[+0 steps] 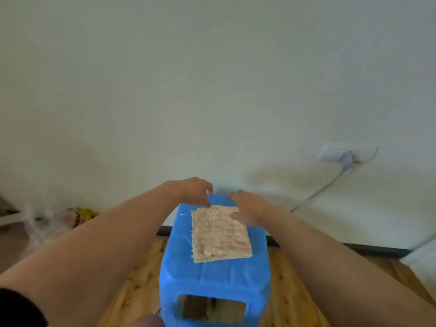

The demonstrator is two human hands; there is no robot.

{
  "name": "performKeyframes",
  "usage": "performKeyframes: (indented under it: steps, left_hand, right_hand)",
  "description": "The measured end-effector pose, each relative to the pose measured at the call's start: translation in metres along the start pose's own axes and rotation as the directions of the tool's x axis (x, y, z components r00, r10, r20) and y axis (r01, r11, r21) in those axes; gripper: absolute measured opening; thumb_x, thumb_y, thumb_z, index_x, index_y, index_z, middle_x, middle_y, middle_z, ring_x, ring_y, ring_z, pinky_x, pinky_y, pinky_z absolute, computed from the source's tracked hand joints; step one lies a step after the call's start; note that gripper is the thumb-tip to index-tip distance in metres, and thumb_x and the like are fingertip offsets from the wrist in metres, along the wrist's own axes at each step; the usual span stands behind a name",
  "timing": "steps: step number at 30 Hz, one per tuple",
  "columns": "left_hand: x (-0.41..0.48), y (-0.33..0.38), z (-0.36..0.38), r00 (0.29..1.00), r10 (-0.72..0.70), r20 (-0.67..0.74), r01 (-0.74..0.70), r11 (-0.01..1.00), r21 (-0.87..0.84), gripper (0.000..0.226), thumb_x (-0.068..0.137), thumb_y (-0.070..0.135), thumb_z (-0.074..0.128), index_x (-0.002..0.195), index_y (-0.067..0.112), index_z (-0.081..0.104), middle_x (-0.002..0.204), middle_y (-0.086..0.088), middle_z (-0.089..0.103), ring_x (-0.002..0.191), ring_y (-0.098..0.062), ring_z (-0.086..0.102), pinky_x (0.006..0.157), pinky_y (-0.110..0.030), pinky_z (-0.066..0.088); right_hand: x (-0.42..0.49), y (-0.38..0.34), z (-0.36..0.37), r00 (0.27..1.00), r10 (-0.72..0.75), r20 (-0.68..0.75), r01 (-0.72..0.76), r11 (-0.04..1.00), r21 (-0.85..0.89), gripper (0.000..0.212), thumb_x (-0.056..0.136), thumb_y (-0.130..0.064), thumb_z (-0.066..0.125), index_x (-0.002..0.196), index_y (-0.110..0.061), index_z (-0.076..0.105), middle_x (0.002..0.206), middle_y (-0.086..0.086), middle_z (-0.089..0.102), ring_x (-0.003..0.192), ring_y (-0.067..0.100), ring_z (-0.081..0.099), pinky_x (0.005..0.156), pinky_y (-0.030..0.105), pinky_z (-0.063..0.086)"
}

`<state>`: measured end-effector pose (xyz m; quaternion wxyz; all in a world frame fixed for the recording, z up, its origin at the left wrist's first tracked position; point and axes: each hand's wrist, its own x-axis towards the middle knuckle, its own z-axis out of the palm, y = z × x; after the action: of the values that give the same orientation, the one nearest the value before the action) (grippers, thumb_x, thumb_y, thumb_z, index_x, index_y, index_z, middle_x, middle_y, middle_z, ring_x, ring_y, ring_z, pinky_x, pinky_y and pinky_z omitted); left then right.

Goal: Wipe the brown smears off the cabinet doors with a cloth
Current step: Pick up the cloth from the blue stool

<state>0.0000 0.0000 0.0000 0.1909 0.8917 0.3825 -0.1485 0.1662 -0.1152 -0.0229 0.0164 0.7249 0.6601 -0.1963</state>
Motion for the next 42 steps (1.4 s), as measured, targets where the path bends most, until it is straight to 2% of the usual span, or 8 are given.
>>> performKeyframes:
  steps: [5,13,16,21,28,35,39,42]
  left_hand:
    - [0.025,-0.002,0.028,0.998,0.015,0.056,-0.018,0.999,0.05,0.06,0.083,0.044,0.078,0.134,0.025,0.053,0.125,0.002,0.059,0.111,-0.022,0.058,0.097,-0.04,0.05]
    - [0.05,0.012,0.044,0.999,0.001,0.053,-0.01,0.985,0.17,0.057,0.075,0.035,0.086,0.123,0.019,0.06,0.114,-0.001,0.063,0.105,-0.023,0.061,0.077,-0.03,0.045]
    - [0.051,0.023,0.041,0.998,-0.021,0.063,0.008,0.978,0.21,0.045,0.076,0.029,0.086,0.112,0.011,0.066,0.093,-0.003,0.065,0.098,-0.025,0.064,0.073,-0.031,0.045]
    - [0.043,0.028,0.041,0.997,-0.028,0.069,0.012,0.975,0.222,0.038,0.08,0.027,0.083,0.109,0.007,0.068,0.092,-0.005,0.064,0.085,-0.022,0.059,0.072,-0.03,0.046]
    - [0.018,0.019,0.048,0.997,0.057,0.052,-0.06,0.996,0.062,0.01,0.085,0.015,0.063,0.082,0.023,0.057,0.075,0.004,0.055,0.075,-0.018,0.054,0.063,-0.028,0.041]
    - [-0.023,0.031,-0.039,0.998,0.067,0.001,-0.067,0.988,-0.139,0.005,0.092,0.023,0.054,0.097,0.02,0.052,0.086,0.006,0.054,0.081,-0.018,0.053,0.062,-0.028,0.039]
    - [-0.069,0.054,-0.133,0.996,0.087,0.025,-0.081,0.979,-0.187,0.034,0.09,0.015,0.054,0.121,0.029,0.051,0.097,0.006,0.056,0.088,-0.017,0.056,0.072,-0.031,0.047]
    - [-0.106,0.074,-0.219,0.993,0.119,0.0,-0.119,0.987,-0.111,0.024,0.09,0.014,0.057,0.11,0.027,0.06,0.096,0.008,0.059,0.094,-0.018,0.056,0.076,-0.031,0.045]
  right_hand:
    - [0.017,-0.001,0.028,0.995,0.029,0.099,-0.013,0.988,-0.154,0.064,0.093,-0.037,0.068,0.145,-0.011,0.043,0.143,0.014,0.044,0.128,0.034,0.05,0.101,0.039,0.041]
    - [0.036,0.004,0.036,1.0,-0.006,0.03,0.012,0.981,-0.195,0.066,0.082,-0.036,0.079,0.136,-0.011,0.05,0.134,0.011,0.052,0.122,0.034,0.055,0.094,0.039,0.044]
    - [0.04,0.005,0.032,0.998,-0.011,0.054,0.023,0.976,-0.218,0.065,0.082,-0.038,0.08,0.133,-0.013,0.049,0.129,0.008,0.06,0.116,0.032,0.059,0.084,0.036,0.044]
    - [0.038,-0.003,0.029,0.997,-0.044,0.069,0.061,0.958,-0.28,0.056,0.087,-0.036,0.074,0.132,-0.013,0.048,0.12,0.007,0.064,0.108,0.029,0.06,0.076,0.035,0.041]
    - [0.014,-0.012,0.026,0.991,-0.131,0.008,0.125,0.921,-0.369,0.033,0.096,-0.028,0.062,0.126,-0.015,0.055,0.116,0.01,0.067,0.112,0.032,0.061,0.087,0.038,0.041]
    - [-0.022,-0.017,-0.06,0.964,-0.169,-0.205,0.128,0.972,-0.199,0.015,0.094,-0.023,0.059,0.104,-0.013,0.055,0.101,0.005,0.062,0.094,0.029,0.062,0.072,0.038,0.045]
    - [-0.048,-0.036,-0.146,0.956,-0.168,-0.239,0.122,0.973,-0.198,0.015,0.095,-0.019,0.057,0.109,-0.014,0.056,0.106,0.004,0.059,0.093,0.027,0.062,0.07,0.034,0.041]
    - [-0.076,-0.058,-0.232,0.949,-0.173,-0.262,0.114,0.968,-0.223,0.021,0.095,-0.018,0.057,0.116,-0.014,0.055,0.11,0.004,0.059,0.095,0.027,0.061,0.071,0.035,0.041]
